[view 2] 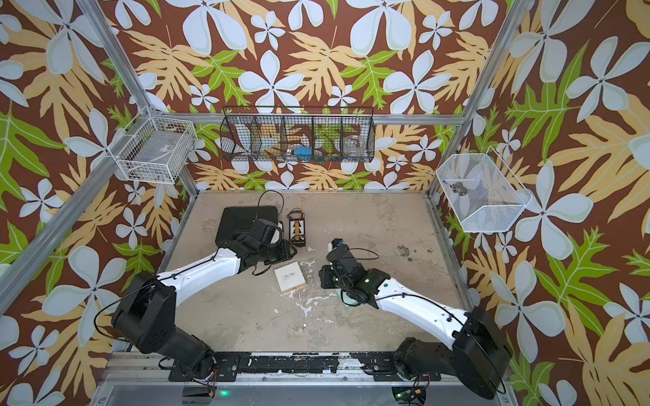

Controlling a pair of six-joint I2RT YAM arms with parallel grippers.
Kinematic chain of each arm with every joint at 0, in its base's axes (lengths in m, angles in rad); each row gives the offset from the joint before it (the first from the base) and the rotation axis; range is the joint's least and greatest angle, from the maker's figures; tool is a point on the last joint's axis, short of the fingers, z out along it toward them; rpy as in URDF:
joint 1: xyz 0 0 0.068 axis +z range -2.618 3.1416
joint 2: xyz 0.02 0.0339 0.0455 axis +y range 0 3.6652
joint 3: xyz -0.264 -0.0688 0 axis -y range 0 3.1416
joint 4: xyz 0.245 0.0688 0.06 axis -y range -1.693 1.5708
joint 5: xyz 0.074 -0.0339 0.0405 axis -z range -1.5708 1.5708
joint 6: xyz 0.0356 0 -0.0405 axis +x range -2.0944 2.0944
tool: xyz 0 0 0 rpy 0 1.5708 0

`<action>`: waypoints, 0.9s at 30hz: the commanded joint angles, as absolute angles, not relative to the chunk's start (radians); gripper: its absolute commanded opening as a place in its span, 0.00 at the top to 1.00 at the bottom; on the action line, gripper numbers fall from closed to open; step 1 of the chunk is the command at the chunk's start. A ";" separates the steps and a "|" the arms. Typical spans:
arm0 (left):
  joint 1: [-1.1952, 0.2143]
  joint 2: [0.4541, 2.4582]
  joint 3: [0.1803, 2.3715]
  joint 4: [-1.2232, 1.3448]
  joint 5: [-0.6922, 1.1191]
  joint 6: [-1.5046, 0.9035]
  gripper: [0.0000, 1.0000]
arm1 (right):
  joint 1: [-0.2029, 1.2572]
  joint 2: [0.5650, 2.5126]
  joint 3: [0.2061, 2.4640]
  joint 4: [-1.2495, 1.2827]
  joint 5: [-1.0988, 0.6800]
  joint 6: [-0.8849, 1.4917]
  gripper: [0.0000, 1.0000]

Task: Take out the earrings from the drawer-style jewelry box
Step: Close the drawer of the jewelry box, then adjust the jewelry box at the center of the board.

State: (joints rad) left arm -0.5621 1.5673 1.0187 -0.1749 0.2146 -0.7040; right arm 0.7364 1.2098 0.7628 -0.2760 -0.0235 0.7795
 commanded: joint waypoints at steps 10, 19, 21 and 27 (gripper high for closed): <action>-0.722 1.692 1.061 -0.025 0.360 -0.793 0.61 | 0.415 0.956 0.535 -0.492 -0.229 0.975 0.67; -0.796 1.844 1.144 -0.034 0.371 -0.789 0.67 | 0.311 0.874 0.476 -0.572 -0.182 1.045 0.80; -0.809 1.869 1.155 -0.041 0.374 -0.785 0.68 | 0.311 0.880 0.451 -0.555 -0.198 1.059 0.82; -0.842 1.921 1.181 -0.077 0.343 -0.755 0.68 | 0.311 0.910 0.412 -0.505 -0.219 1.067 0.83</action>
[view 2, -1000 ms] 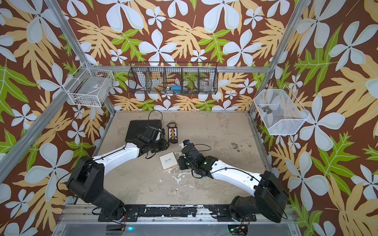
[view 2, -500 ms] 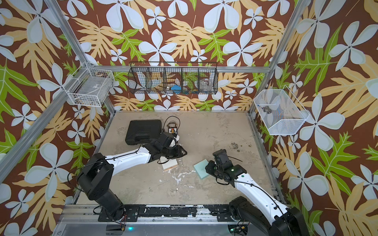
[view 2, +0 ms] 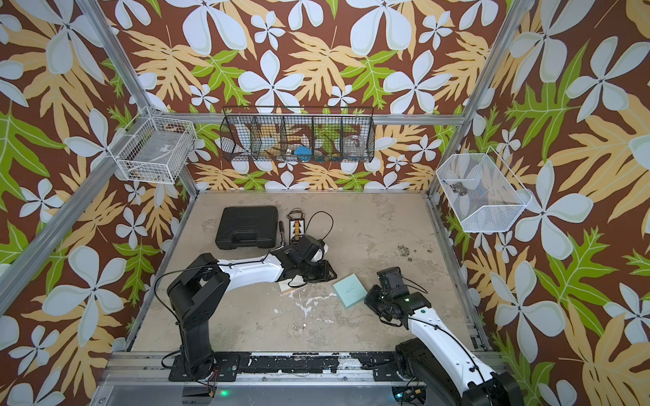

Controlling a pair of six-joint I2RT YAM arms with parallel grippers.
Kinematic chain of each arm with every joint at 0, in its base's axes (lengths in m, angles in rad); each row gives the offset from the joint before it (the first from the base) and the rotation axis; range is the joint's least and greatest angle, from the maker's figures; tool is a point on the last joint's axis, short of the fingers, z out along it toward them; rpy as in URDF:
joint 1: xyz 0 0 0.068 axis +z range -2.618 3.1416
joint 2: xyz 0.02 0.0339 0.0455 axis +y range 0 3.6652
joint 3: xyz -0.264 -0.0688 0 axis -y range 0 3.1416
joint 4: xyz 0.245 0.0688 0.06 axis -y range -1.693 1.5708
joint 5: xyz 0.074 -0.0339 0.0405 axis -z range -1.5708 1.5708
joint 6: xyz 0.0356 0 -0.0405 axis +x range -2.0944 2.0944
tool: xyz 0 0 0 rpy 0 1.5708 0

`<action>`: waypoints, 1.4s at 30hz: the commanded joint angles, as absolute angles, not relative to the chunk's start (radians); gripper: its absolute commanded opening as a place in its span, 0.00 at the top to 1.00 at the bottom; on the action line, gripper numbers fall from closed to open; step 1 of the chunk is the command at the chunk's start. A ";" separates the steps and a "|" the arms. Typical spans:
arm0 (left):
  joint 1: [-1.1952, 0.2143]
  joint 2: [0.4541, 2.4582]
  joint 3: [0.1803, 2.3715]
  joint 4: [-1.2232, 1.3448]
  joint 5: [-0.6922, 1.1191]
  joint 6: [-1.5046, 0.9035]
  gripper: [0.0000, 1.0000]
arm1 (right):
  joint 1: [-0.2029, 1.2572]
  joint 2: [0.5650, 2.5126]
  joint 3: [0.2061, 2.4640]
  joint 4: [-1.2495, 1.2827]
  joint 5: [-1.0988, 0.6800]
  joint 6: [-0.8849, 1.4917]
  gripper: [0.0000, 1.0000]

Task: Take out the earrings from the drawer-style jewelry box
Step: Adjust the jewelry box at the center of the board.

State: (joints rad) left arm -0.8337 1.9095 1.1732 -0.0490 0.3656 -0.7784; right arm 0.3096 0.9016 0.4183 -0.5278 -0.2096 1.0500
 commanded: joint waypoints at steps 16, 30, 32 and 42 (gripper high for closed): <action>-0.868 1.876 1.069 0.028 0.381 -0.832 0.70 | 0.308 1.133 0.483 -0.348 -0.250 0.990 0.85; -0.925 1.772 0.945 0.124 0.417 -0.936 0.73 | 0.291 1.474 0.685 -0.279 -0.369 0.739 0.85; -0.925 1.767 0.950 0.130 0.431 -0.936 0.73 | 0.290 1.492 0.710 -0.281 -0.366 0.708 0.85; -0.913 1.660 1.018 -0.002 0.376 -0.934 0.71 | 0.290 1.394 0.764 -0.391 -0.201 0.645 0.82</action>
